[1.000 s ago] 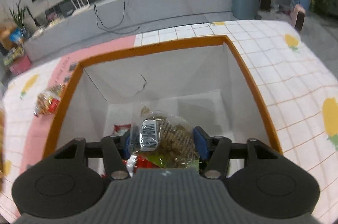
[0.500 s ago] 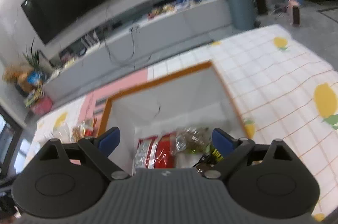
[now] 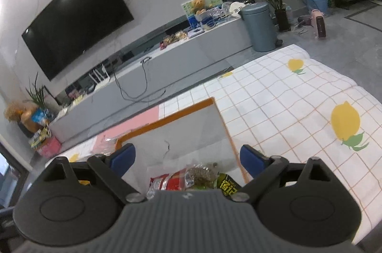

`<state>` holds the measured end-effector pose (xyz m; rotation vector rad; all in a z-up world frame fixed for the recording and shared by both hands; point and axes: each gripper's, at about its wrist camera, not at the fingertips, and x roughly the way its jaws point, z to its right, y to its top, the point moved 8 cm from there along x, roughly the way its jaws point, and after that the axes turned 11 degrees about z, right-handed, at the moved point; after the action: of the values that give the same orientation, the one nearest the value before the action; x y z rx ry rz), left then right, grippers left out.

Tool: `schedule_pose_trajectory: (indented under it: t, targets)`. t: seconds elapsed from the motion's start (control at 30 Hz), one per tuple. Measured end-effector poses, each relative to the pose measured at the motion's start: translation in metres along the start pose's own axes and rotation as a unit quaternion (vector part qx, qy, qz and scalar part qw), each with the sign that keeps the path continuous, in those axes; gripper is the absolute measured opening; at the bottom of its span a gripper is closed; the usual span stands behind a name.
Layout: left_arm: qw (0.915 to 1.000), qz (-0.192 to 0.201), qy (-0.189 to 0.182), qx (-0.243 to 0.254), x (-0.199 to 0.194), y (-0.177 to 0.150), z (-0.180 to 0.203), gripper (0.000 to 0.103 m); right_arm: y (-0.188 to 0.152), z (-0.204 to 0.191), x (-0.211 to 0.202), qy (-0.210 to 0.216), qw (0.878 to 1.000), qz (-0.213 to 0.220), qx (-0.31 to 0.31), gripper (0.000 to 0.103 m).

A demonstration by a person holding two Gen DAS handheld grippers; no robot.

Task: Organize snacks
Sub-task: 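Carry the yellow-puff bag over the box with the left tool and open it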

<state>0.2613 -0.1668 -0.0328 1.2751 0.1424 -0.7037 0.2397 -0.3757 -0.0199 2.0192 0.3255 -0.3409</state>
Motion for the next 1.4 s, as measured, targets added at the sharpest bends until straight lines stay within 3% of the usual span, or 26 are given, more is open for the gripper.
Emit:
schedule_pose_trajectory:
  t: [0.37, 0.67, 0.87, 1.03, 1.27, 1.4]
  targets:
    - [0.9974, -0.060, 0.039, -0.006, 0.066, 0.006, -0.008, 0.082, 0.009, 0.021, -0.012, 0.021, 0.998, 0.014, 0.056, 0.092]
    - [0.9902, -0.108, 0.088, 0.010, 0.098, -0.020, -0.014, 0.082, 0.008, 0.012, -0.013, 0.044, 0.997, 0.011, 0.061, 0.092]
    - [0.9872, -0.101, 0.112, 0.052, 0.101, -0.022, -0.006, 0.082, 0.008, 0.015, -0.013, 0.042, 0.997, 0.010, 0.066, 0.092]
    - [0.9838, -0.125, 0.114, 0.060, 0.106, -0.023, -0.003, 0.085, 0.007, 0.014, -0.010, 0.044, 0.997, 0.005, 0.066, 0.092]
    - [0.9839, -0.114, 0.123, 0.062, 0.105, -0.018, -0.008, 0.089, 0.008, 0.014, -0.009, 0.052, 0.996, 0.004, 0.073, 0.092]
    - [0.9828, -0.079, 0.136, 0.097, 0.097, -0.009, -0.004, 0.093, 0.007, 0.015, -0.009, 0.048, 0.996, 0.003, 0.069, 0.092]
